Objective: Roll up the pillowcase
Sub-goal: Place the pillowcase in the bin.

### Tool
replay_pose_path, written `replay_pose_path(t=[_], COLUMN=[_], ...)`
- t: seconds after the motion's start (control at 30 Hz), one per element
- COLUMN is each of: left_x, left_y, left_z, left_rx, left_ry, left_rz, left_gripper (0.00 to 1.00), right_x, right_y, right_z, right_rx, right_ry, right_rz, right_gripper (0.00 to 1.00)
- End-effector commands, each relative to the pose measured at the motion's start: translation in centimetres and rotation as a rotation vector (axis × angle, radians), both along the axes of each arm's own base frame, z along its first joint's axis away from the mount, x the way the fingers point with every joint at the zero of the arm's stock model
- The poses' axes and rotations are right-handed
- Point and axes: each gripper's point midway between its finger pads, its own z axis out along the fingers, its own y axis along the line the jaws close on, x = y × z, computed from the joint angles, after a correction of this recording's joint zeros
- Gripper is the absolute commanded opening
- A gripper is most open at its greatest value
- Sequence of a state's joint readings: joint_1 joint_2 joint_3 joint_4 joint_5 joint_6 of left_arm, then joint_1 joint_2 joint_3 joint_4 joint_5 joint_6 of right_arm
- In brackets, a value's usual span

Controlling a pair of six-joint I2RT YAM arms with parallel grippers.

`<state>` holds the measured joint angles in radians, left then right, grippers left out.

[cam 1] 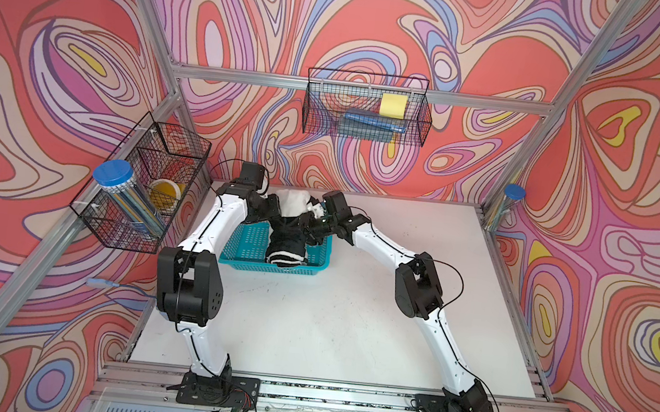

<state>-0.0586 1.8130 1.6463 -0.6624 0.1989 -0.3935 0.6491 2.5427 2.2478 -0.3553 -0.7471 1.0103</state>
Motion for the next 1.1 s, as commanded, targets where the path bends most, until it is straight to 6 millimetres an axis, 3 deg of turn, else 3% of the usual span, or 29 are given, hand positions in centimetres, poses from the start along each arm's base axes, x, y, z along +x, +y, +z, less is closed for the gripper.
replay_pose_path(t=[0.0,0.13,0.23,0.4,0.53,0.73,0.83,1.07], left_x=[1.3,1.6,1.2,0.4,0.1,1.1,1.8,2.7], left_y=[-2.3,-5.0,-5.8,-5.5,-4.0,-3.8,-4.0,-3.8], left_z=[3.8,1.9,0.2,-2.2,-4.9,-9.5,-10.9,-12.5], left_rx=[-0.080,-0.102,-0.099,-0.084,-0.007,0.011,0.006,0.039], left_ry=[-0.110,-0.068,-0.028,0.027,0.070,0.143,0.157,0.185], left_rz=[-0.029,-0.075,-0.072,-0.038,0.032,0.060,0.067,0.071], left_gripper=[0.51,0.44,0.38,0.32,0.29,0.29,0.29,0.29], right_x=[-2.3,-2.3,-2.4,-2.5,-2.6,-3.1,-3.4,-2.9], right_y=[0.6,0.4,0.1,-0.1,-0.3,-0.8,-1.1,-1.5], right_z=[-2.8,-3.4,-3.6,-3.8,-3.9,-4.2,-4.1,-0.6], right_rx=[-0.057,-0.081,-0.094,-0.106,-0.113,-0.128,-0.139,-0.136], right_ry=[0.052,0.047,0.049,0.052,0.054,0.060,0.053,-0.030], right_rz=[0.052,0.048,0.044,0.039,0.035,0.038,0.046,0.036], right_gripper=[0.51,0.53,0.53,0.53,0.54,0.56,0.59,0.65])
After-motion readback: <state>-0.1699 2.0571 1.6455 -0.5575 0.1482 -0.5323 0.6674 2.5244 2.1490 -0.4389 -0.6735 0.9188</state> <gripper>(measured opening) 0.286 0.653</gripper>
